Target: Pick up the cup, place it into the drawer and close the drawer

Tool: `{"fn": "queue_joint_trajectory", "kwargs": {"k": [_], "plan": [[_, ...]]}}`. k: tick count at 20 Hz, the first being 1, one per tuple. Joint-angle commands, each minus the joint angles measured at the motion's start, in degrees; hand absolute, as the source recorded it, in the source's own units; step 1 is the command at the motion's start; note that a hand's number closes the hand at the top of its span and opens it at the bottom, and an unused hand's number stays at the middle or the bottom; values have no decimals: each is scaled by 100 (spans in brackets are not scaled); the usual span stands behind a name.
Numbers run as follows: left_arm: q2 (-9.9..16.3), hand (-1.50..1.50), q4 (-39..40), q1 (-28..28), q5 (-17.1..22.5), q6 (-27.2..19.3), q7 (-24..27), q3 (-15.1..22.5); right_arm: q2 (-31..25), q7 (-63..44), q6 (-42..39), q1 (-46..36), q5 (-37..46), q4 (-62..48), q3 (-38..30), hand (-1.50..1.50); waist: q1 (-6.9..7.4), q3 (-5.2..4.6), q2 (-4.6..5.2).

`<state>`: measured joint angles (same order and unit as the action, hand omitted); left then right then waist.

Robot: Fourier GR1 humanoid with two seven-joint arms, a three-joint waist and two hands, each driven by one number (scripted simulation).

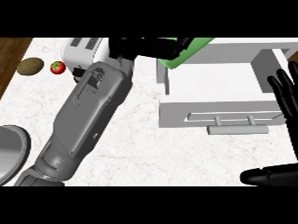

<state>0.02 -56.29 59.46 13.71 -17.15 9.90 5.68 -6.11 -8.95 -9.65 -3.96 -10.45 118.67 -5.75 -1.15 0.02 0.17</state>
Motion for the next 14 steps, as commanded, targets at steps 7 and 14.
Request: {"fn": "queue_joint_trajectory", "kwargs": {"k": [7, 14], "plan": [[-2, 150, 1567, 991, 931, -638, 407, 645, -199, -388, -41, -124, -292, 206, -216, -150, -103, 0, 11], [-2, 150, 2703, 1185, 1516, -469, 1082, 1262, 48, 115, -38, -27, 83, -28, 105, -150, -230, 2, 53]]}}
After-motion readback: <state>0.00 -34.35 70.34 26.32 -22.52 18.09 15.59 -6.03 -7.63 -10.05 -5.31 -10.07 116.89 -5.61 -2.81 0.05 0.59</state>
